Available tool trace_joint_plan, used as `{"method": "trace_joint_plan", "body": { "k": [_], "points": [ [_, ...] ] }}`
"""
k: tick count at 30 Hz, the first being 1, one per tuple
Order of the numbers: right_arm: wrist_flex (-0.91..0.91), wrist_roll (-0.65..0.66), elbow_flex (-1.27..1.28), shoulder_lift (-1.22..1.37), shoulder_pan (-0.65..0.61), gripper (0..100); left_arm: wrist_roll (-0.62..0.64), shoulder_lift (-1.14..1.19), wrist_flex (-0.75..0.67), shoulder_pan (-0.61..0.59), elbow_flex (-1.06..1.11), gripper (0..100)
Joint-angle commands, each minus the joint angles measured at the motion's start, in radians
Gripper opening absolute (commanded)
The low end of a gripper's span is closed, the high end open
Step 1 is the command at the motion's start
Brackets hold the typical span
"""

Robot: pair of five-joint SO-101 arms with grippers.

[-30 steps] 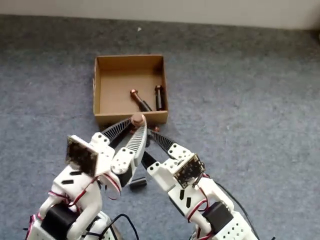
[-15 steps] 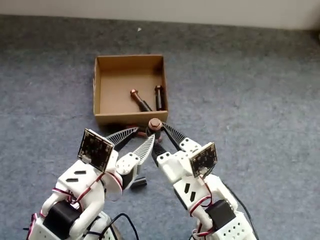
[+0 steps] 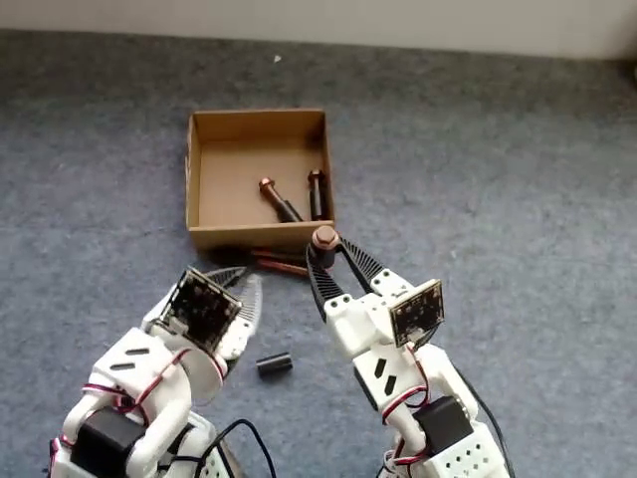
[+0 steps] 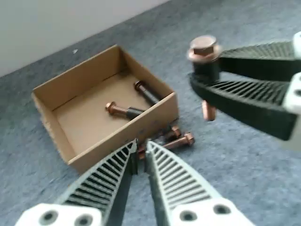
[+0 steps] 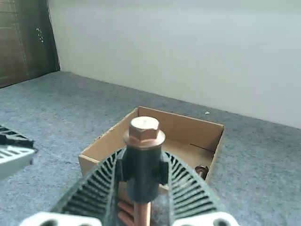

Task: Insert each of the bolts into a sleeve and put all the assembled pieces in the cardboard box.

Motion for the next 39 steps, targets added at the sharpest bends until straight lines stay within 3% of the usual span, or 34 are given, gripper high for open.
{"method": "trace_joint_plan", "body": {
  "k": [1,9,15,19,24,39],
  "points": [
    [-0.021,-0.002,0.056,-0.012,0.027,0.5,-0.044,0.002,0.002,-0.182,0.047,1],
    [0.024,0.000,0.042,-0.012,0.047,0.5,-0.044,0.002,-0.161,-0.404,0.259,0],
    [0.027,0.048,-0.082,-0.008,0.051,0.5,-0.044,0.002,-0.313,-0.483,0.414,0],
    [0.022,0.089,-0.166,0.031,0.050,0.5,-0.044,0.002,-0.327,-0.493,0.435,0],
    [-0.018,0.089,-0.309,0.278,0.050,0.5,-0.044,0.002,-0.327,-0.489,0.438,0],
    [-0.513,0.084,-0.667,1.202,0.027,0.5,-0.043,0.002,-0.327,-0.492,0.440,0]
  ]
}}
